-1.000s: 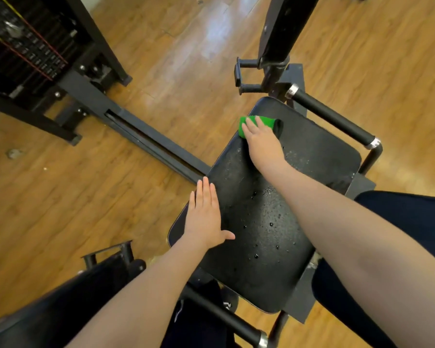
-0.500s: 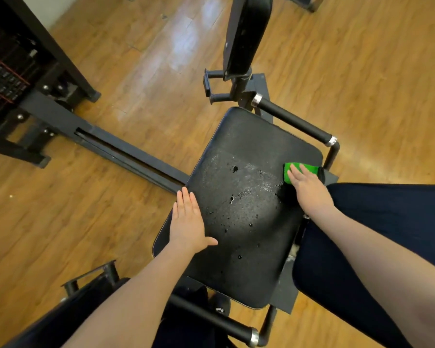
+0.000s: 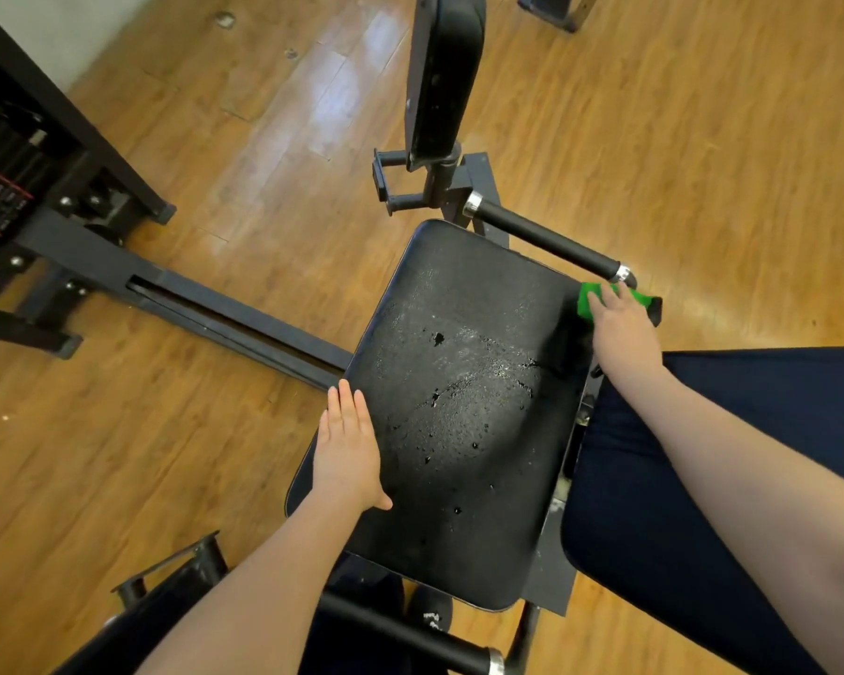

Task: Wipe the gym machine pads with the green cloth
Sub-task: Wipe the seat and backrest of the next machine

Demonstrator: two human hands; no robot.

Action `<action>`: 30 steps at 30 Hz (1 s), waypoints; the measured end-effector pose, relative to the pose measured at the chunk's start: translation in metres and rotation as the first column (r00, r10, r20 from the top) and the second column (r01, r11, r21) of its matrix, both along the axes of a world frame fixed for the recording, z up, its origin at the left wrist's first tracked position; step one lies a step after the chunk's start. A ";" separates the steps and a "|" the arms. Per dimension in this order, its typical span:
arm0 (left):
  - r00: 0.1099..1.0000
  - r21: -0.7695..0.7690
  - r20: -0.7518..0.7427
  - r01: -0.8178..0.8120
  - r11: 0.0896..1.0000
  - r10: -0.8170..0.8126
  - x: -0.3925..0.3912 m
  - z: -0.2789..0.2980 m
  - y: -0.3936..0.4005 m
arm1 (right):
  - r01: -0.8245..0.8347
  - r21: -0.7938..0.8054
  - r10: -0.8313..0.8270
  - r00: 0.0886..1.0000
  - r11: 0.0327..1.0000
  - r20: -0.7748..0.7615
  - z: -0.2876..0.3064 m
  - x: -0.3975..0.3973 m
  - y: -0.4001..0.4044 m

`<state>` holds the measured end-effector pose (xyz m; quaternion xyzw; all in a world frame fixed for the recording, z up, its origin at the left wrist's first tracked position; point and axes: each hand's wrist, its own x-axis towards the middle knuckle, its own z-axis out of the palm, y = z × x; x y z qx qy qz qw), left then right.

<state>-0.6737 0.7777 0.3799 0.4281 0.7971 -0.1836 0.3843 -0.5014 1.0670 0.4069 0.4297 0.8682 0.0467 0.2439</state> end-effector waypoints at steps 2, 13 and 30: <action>1.000 -0.007 -0.012 0.002 1.000 -0.002 0.000 -0.002 0.000 | 0.086 -0.070 -0.083 0.995 0.994 0.046 -0.005 -0.002 -0.004; 0.998 -0.035 -0.052 0.031 0.999 -0.033 0.003 0.000 0.004 | 0.101 -0.099 -0.097 0.994 0.990 0.050 -0.017 0.009 -0.086; 0.997 -0.049 -0.081 0.012 0.999 -0.016 0.004 0.000 0.008 | -0.367 -0.190 0.314 0.913 0.911 -0.259 -0.034 -0.174 -0.126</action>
